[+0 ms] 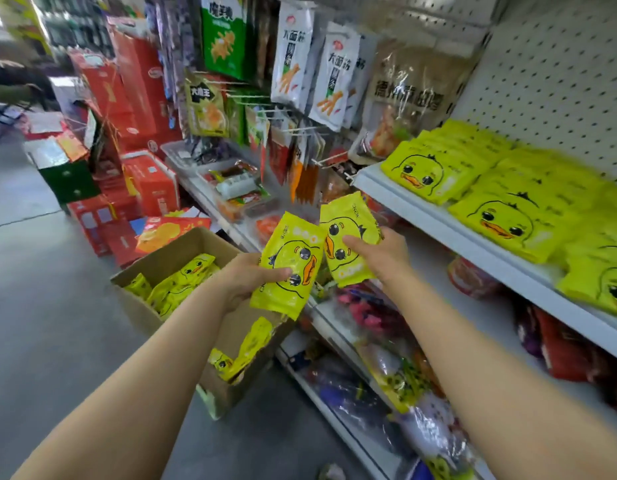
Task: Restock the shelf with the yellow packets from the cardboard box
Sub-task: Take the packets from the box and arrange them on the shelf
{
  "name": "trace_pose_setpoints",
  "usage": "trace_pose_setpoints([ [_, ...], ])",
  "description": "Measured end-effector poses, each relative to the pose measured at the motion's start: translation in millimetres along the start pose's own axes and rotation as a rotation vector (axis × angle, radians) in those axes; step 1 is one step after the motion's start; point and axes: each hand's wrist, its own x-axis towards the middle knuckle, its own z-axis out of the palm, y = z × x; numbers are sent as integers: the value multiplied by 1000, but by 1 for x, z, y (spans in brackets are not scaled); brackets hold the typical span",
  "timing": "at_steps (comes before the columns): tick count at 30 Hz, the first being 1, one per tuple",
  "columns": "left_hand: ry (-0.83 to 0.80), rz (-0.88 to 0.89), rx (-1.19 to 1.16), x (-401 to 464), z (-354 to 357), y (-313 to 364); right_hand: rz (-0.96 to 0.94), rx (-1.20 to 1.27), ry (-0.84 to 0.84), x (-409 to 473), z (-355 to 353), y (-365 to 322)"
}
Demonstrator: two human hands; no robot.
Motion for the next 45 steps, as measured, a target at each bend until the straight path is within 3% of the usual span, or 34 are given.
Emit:
trace_pose_setpoints([
  [11,-298,211,180,-44,150,104,-145,149,424,-55,-210,-47],
  [24,-747,266,592,-67,414,180,-46,280,682,-143,-476,9],
  [33,-887,433,1004,-92,577,203,-32,351,832,-193,-596,57],
  [45,-720,630,1287,-88,710,187,-31,275,884,-246,-682,124],
])
